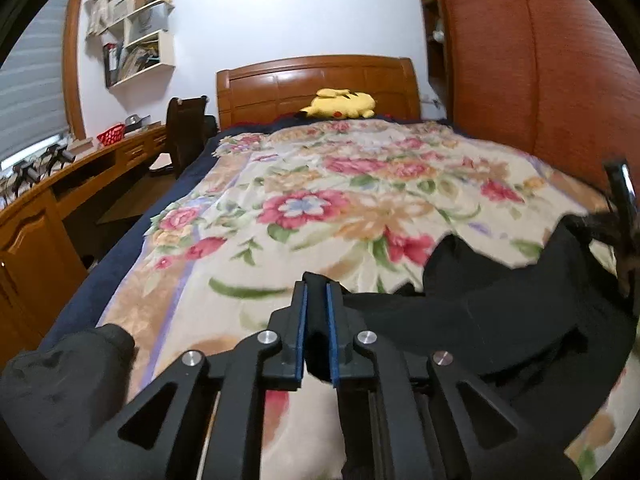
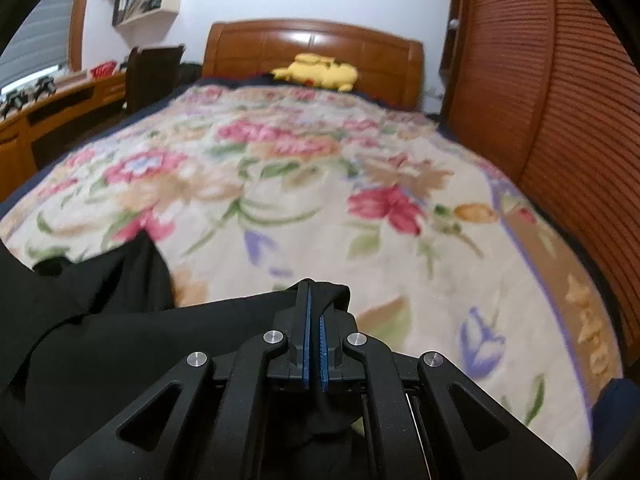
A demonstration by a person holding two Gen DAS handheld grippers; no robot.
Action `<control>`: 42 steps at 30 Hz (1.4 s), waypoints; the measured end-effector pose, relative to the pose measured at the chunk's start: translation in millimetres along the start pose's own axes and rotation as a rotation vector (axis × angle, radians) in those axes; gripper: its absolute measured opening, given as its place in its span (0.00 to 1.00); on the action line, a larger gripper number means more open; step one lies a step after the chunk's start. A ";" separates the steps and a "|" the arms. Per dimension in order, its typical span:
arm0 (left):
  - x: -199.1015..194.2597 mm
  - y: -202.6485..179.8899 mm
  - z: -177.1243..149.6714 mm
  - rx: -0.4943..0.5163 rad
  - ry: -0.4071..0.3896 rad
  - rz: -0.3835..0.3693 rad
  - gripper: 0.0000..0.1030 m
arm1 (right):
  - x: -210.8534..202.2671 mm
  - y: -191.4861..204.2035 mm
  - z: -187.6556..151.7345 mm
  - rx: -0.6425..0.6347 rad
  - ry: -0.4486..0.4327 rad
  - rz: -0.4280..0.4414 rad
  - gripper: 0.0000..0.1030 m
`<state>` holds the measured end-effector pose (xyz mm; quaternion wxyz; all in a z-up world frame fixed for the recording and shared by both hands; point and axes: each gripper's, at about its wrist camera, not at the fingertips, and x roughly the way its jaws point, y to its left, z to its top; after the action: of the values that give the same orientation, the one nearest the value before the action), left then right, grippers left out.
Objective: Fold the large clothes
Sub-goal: 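Lay the hem over the collar and open both grippers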
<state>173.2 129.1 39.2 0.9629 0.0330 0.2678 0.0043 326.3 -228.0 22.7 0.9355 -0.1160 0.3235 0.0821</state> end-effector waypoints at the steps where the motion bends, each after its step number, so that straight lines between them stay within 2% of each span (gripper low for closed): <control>1: -5.8 -3.7 -6.0 0.007 0.002 -0.009 0.10 | 0.1 1.2 -1.6 0.001 0.005 0.005 0.00; 4: -20.2 -14.6 -20.6 0.027 0.014 -0.051 0.24 | -10.2 3.1 -4.3 0.007 -0.006 0.018 0.03; 5: -23.8 -17.6 -23.7 0.029 0.015 -0.056 0.26 | -12.9 3.9 -4.7 0.008 -0.009 0.021 0.09; 6: -29.8 -21.7 -29.3 0.030 0.019 -0.068 0.29 | -17.6 4.9 -5.0 0.010 -0.014 0.024 0.24; 8: -39.8 -27.5 -38.4 0.028 0.025 -0.097 0.34 | -26.7 6.0 -6.5 0.006 -0.036 0.004 0.45; 12: -60.7 -38.8 -62.1 0.030 0.035 -0.099 0.39 | -44.5 10.7 -11.5 0.002 -0.064 0.032 0.51; 15: -73.6 -45.3 -78.3 0.038 0.037 -0.101 0.42 | -57.5 25.0 -18.4 -0.040 -0.091 0.081 0.51; 17: -79.0 -43.6 -87.7 0.012 0.043 -0.119 0.43 | -61.6 38.8 -22.8 -0.068 -0.085 0.118 0.52; 22: -81.0 -37.8 -106.3 -0.023 0.041 -0.108 0.43 | -71.9 83.6 -30.7 -0.127 -0.083 0.224 0.52; 25: -78.5 -35.8 -112.4 -0.021 0.047 -0.097 0.43 | -75.9 115.1 -35.5 -0.183 -0.069 0.281 0.52; 30: -76.9 -28.9 -113.9 -0.047 0.054 -0.122 0.43 | -76.2 161.5 -45.8 -0.288 -0.026 0.355 0.53; 34: -76.7 -24.8 -113.2 -0.059 0.054 -0.126 0.43 | -67.9 189.3 -52.5 -0.368 0.026 0.365 0.53; 39: -77.4 -23.6 -109.1 -0.053 0.036 -0.115 0.43 | -46.5 208.2 -46.7 -0.448 0.083 0.304 0.53; 40: -77.4 -23.8 -108.9 -0.049 0.033 -0.111 0.43 | -41.4 209.8 -44.1 -0.455 0.095 0.290 0.51; 42: -77.0 -22.1 -108.7 -0.050 0.030 -0.115 0.43 | -31.8 212.5 -35.9 -0.472 0.106 0.297 0.15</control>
<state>50.9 111.8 -15.4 0.9579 -0.0065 0.2836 -0.0436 232.0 -36.4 -19.7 0.8421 -0.2860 0.3576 0.2850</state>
